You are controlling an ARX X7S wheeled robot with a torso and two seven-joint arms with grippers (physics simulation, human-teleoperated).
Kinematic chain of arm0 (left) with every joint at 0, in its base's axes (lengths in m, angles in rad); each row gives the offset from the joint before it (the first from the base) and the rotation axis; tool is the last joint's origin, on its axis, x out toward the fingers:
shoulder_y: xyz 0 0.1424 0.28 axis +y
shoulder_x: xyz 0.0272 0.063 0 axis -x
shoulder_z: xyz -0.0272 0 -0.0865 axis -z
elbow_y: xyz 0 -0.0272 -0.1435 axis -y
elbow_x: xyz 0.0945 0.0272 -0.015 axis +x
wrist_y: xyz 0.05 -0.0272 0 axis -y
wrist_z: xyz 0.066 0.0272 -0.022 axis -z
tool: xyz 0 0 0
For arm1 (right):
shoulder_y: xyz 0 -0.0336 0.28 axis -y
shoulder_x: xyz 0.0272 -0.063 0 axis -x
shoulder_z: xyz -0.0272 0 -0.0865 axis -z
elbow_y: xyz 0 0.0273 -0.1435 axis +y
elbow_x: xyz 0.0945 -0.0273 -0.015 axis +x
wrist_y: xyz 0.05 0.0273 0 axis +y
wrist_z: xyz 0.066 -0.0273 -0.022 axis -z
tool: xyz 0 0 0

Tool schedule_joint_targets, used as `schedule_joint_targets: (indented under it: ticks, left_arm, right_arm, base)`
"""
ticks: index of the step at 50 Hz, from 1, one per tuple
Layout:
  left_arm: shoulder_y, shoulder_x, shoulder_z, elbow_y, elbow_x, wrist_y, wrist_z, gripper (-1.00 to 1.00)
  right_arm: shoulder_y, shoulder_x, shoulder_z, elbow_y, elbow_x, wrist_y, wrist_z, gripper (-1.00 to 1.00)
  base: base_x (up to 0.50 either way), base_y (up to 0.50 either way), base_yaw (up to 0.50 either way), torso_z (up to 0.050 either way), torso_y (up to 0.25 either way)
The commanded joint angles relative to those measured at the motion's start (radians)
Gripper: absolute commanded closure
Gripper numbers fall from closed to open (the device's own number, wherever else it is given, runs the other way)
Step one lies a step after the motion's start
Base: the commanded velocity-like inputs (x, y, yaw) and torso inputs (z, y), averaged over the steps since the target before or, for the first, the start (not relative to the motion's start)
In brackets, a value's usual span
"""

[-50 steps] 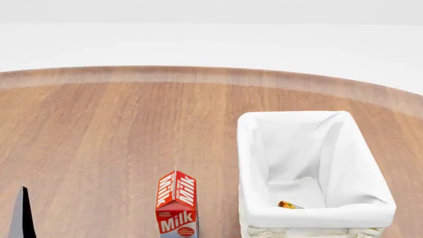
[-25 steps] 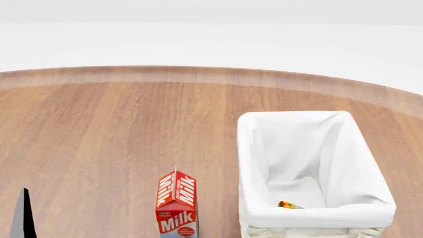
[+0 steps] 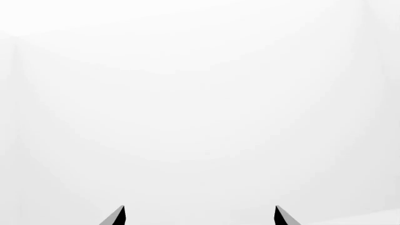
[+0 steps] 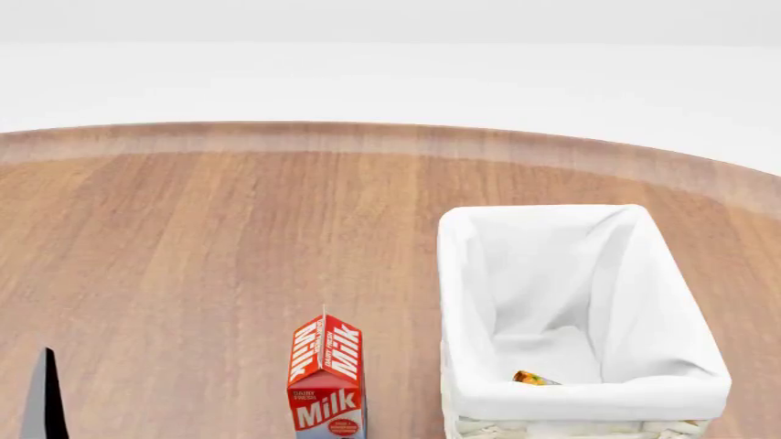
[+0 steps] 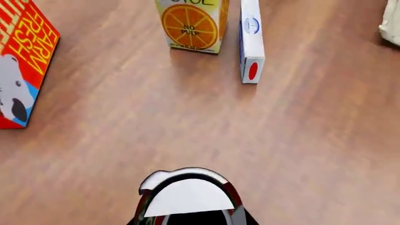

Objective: Pick up the alphabet soup and the tomato sauce, and put them in the basket.

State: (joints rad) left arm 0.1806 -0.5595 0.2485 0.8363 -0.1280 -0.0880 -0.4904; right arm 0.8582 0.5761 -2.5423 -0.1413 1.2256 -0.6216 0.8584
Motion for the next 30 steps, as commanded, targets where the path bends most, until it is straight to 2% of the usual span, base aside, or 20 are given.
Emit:
schedule_joint_targets:
  ticks: [1,13,20,23,29,30]
  left_arm:
    - [-0.003,0.0,0.006,-0.005,0.0,0.002,0.0,-1.0]
    - [-0.002,0.0,0.009,0.001,0.004,-0.001,-0.004,-1.0]
    - [-0.004,-0.003,0.007,0.006,0.0,-0.006,-0.006,-1.0]
    - [-0.005,-0.004,0.006,0.009,-0.002,-0.008,-0.006,-1.0]
    - [-0.005,-0.006,0.005,0.012,-0.003,-0.01,-0.007,-1.0]
    - [-0.006,-0.005,0.005,0.012,-0.005,-0.01,-0.007,-1.0]
  right_arm:
    - [0.123,0.079,-0.003,-0.152,-0.113,0.038,0.104,1.0]
    - [0.316,0.202,-0.027,-0.384,-0.241,0.111,0.213,1.0]
    - [0.54,0.324,-0.057,-0.602,-0.269,0.185,0.237,1.0]
    - [0.544,0.335,-0.048,-0.598,-0.284,0.176,0.234,1.0]
    - [0.706,0.404,-0.06,-0.717,-0.244,0.223,0.219,1.0]
    - [0.689,0.408,-0.046,-0.698,-0.271,0.206,0.228,1.0]
  base:
    - [0.0,0.0,0.0,0.0,0.0]
    - [0.0,0.0,0.0,0.0,0.0]
    - [0.0,0.0,0.0,0.0,0.0]
    - [0.0,0.0,0.0,0.0,0.0]
    - [0.0,0.0,0.0,0.0,0.0]
    - [0.0,0.0,0.0,0.0,0.0]
